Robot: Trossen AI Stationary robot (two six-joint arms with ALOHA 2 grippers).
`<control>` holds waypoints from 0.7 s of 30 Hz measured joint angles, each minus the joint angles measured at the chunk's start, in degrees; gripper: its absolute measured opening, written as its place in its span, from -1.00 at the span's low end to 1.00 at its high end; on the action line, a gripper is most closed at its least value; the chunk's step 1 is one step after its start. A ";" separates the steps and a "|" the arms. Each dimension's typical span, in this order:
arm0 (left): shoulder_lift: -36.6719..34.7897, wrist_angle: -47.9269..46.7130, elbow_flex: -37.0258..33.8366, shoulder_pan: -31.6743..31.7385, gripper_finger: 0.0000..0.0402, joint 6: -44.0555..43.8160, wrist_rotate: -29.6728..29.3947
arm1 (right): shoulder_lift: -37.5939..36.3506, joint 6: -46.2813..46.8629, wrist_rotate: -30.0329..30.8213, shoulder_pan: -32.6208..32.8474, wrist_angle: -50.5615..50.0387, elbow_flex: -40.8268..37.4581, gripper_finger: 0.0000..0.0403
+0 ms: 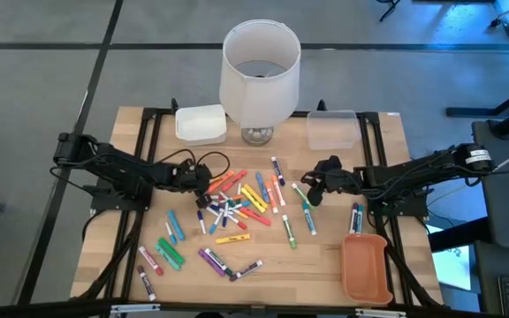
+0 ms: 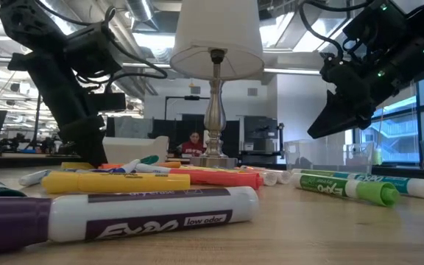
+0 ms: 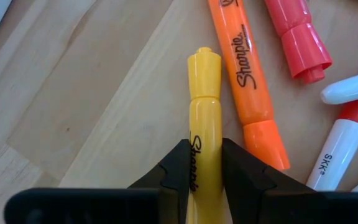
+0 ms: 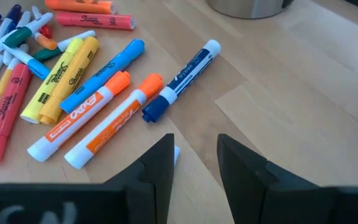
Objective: Pick & Place Markers
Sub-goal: Put the yellow highlighter into the white bin
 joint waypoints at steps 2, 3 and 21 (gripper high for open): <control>0.13 -0.42 0.90 0.00 -0.65 0.14 0.09 | 0.00 -0.19 0.01 -0.02 0.01 0.00 -0.39; 0.19 -1.07 1.54 0.02 -0.65 0.63 0.13 | 0.00 -0.20 0.01 0.00 0.00 0.00 -0.39; 0.17 -22.27 17.18 5.02 -0.62 12.31 -7.34 | 0.00 -1.28 0.03 0.04 -0.07 -0.01 -0.39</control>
